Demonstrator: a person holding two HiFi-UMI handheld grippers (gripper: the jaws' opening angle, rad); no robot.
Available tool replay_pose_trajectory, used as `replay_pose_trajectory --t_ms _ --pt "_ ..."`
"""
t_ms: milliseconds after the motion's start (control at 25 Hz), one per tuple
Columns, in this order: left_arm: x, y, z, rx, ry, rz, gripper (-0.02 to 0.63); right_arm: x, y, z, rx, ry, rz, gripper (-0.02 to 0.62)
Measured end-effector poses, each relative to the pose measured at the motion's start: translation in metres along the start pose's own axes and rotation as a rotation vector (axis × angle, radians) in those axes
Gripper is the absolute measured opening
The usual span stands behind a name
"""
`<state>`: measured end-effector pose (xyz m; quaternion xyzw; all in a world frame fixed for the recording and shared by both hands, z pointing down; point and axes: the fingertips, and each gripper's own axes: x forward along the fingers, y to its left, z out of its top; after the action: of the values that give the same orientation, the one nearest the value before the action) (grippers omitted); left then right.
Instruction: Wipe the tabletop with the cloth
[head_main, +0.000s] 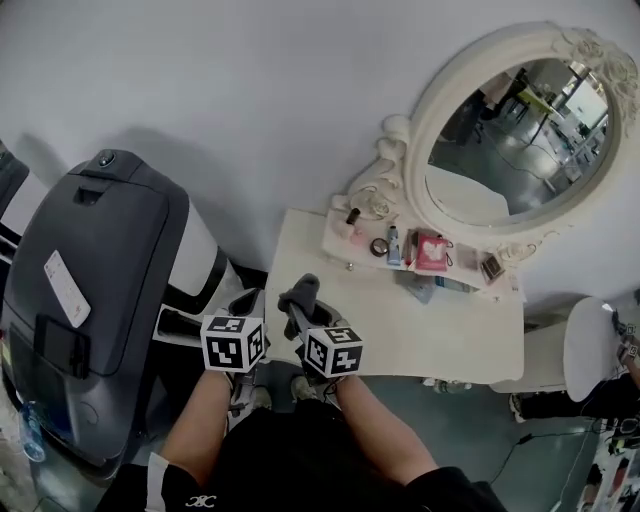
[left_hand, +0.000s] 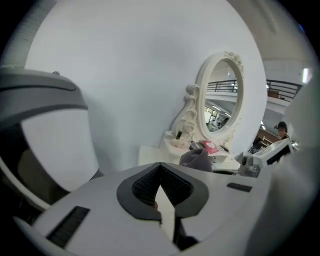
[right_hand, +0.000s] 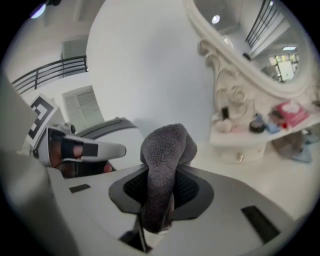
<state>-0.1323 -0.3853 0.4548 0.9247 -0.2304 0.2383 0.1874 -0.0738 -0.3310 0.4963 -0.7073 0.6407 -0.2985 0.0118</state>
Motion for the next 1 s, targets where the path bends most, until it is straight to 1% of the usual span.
replay_pose_trajectory --t_ms 120,240,320,440,520,600,680,1000 --pt "0.006 -0.037 0.027 0.094 -0.046 -0.074 0.000 -0.042 -0.022 0.058 -0.056 -0.189 -0.151 0.094" --pt "0.009 -0.074 0.047 0.148 -0.086 -0.144 0.000 -0.092 -0.036 0.102 -0.097 -0.344 -0.270 0.095" --pt "0.010 -0.098 0.056 0.167 -0.109 -0.186 0.000 -0.125 -0.045 0.117 -0.096 -0.414 -0.329 0.094" --pt "0.013 -0.127 0.062 0.197 -0.130 -0.233 0.000 -0.162 -0.062 0.123 -0.064 -0.462 -0.404 0.094" --pt "0.017 -0.142 0.061 0.213 -0.128 -0.258 0.000 -0.178 -0.072 0.121 -0.037 -0.479 -0.431 0.094" --pt "0.018 -0.154 0.060 0.222 -0.123 -0.287 0.000 -0.189 -0.080 0.121 0.004 -0.502 -0.436 0.094" --pt "0.020 -0.163 0.062 0.226 -0.126 -0.308 0.000 -0.197 -0.085 0.125 0.011 -0.526 -0.448 0.094" --pt "0.028 -0.162 0.071 0.240 -0.133 -0.279 0.000 -0.202 -0.090 0.129 -0.038 -0.545 -0.460 0.094"
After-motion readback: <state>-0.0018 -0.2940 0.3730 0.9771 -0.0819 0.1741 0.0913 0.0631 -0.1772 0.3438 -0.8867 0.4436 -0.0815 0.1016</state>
